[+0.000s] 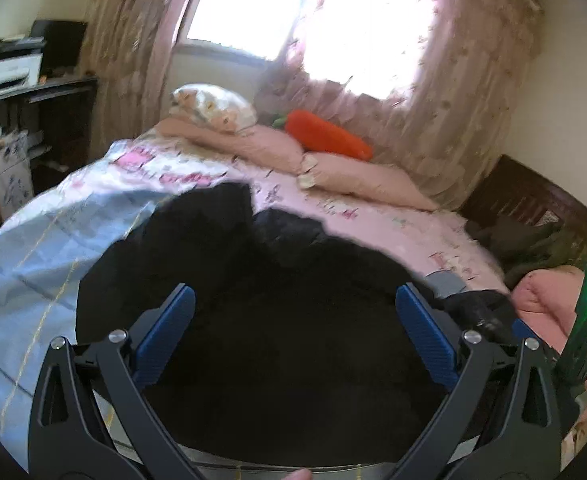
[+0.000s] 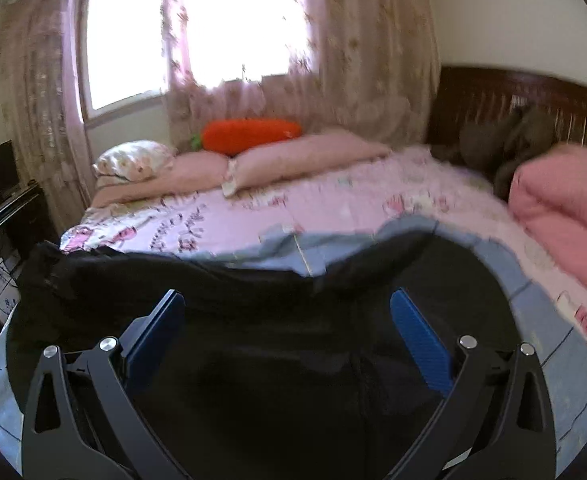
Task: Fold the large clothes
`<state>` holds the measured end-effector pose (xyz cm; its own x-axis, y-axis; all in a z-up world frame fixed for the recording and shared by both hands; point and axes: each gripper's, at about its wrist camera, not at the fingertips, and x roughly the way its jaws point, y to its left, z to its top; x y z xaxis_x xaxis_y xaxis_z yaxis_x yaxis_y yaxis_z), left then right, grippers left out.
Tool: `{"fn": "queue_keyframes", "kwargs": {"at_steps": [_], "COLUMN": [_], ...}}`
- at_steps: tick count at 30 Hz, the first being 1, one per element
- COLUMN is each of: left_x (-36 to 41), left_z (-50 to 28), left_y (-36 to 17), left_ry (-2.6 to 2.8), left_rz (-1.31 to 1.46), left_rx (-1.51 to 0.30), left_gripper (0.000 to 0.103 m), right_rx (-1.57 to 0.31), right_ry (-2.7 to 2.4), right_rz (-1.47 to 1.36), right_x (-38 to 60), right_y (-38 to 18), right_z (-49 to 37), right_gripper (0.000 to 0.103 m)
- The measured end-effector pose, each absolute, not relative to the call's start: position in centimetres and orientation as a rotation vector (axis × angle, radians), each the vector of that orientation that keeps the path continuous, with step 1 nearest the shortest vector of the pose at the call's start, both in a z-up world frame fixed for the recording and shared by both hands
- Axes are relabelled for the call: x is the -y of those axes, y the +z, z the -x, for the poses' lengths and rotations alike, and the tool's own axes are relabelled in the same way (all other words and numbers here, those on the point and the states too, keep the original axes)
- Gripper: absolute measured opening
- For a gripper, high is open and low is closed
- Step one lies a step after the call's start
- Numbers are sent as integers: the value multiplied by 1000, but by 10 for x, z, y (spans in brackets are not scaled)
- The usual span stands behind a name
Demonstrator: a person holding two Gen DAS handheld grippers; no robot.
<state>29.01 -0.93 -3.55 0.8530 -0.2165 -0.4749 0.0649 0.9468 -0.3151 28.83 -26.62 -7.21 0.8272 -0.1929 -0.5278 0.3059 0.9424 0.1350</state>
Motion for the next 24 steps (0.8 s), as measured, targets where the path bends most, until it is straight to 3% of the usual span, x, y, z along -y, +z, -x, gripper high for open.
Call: {"fn": "queue_keyframes", "kwargs": {"at_steps": [6, 13, 17, 22, 24], "left_x": [39, 78, 84, 35, 32], "left_z": [-349, -460, -523, -554, -556], "left_y": [-83, -76, -110, -153, -155], "left_ry": [-227, -171, -95, -104, -100], "left_rz": [144, 70, 33, 170, 73], "left_rx": [-655, -710, -791, -855, -842], "left_gripper": [101, 101, 101, 101, 101], "right_rx": [-611, -693, -731, -903, -924], "right_ry": [-374, -300, -235, -133, -113], "right_rz": [-202, 20, 142, -40, -59], "right_x": [297, 264, 247, 273, 284], "right_y": [-126, -125, -133, -164, -167], "right_z": [-328, -420, -470, -515, -520], "right_gripper": [102, 102, 102, 102, 102]}}
